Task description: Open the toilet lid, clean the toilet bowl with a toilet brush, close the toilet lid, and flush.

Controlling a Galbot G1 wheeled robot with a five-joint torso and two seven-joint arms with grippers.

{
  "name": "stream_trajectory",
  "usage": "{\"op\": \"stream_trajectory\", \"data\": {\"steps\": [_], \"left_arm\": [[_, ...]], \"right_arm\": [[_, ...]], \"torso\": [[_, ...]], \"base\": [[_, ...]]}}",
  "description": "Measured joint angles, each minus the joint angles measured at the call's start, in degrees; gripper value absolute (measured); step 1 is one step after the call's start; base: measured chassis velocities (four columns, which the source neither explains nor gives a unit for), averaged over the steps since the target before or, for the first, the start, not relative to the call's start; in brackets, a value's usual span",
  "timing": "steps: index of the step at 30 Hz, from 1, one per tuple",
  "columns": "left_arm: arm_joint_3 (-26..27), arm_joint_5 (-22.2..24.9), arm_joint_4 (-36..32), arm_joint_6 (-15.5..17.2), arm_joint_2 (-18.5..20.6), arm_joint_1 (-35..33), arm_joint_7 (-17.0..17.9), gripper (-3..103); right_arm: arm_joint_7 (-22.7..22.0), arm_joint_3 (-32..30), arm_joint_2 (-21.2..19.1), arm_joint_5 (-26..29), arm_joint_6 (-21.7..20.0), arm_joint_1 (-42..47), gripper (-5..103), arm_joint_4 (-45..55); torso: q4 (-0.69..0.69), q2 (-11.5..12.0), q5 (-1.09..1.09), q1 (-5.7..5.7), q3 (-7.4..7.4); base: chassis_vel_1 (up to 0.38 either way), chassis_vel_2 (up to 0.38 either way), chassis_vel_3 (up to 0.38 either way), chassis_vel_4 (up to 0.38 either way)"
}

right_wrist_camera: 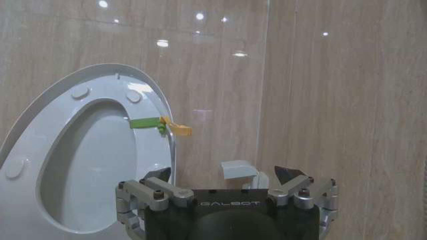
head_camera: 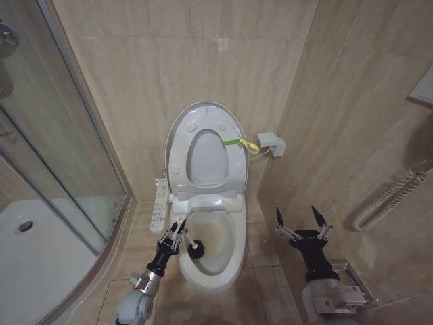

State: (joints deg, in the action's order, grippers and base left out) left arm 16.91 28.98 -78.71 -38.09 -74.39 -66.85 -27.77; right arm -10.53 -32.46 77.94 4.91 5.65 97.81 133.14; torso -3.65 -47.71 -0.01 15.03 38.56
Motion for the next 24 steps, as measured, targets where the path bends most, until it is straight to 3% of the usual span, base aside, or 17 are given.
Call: {"op": "stream_trajectory", "data": {"steps": [8, 15, 20, 24], "left_arm": [[-0.13, 0.86, 0.0, 0.49, -0.06, -0.54, 0.95, 21], [-2.69, 2.47, 5.38, 0.98, -1.07, 5.04, 2.68, 21], [-3.69, 2.89, 2.23, 1.19, -0.99, 6.33, 3.52, 21], [-3.71, 0.65, -0.34, 0.77, -0.58, 6.63, 3.5, 21]], "right_arm": [[0.0, 0.0, 0.0, 0.0, 0.0, 0.0, 100, 0.0], [0.0, 0.0, 0.0, 0.0, 0.0, 0.0, 100, 0.0], [0.0, 0.0, 0.0, 0.0, 0.0, 0.0, 100, 0.0], [0.0, 0.0, 0.0, 0.0, 0.0, 0.0, 100, 0.0]], "torso": [[0.01, 0.0, 0.01, 0.0, 0.0], [0.0, 0.0, 0.0, 0.01, 0.0], [0.0, 0.0, 0.01, 0.01, 0.0], [0.01, 0.0, 0.01, 0.01, 0.0]], "base": [[0.0, 0.0, 0.0, 0.0], [0.0, 0.0, 0.0, 0.0], [0.0, 0.0, 0.0, 0.0], [0.0, 0.0, 0.0, 0.0]]}}
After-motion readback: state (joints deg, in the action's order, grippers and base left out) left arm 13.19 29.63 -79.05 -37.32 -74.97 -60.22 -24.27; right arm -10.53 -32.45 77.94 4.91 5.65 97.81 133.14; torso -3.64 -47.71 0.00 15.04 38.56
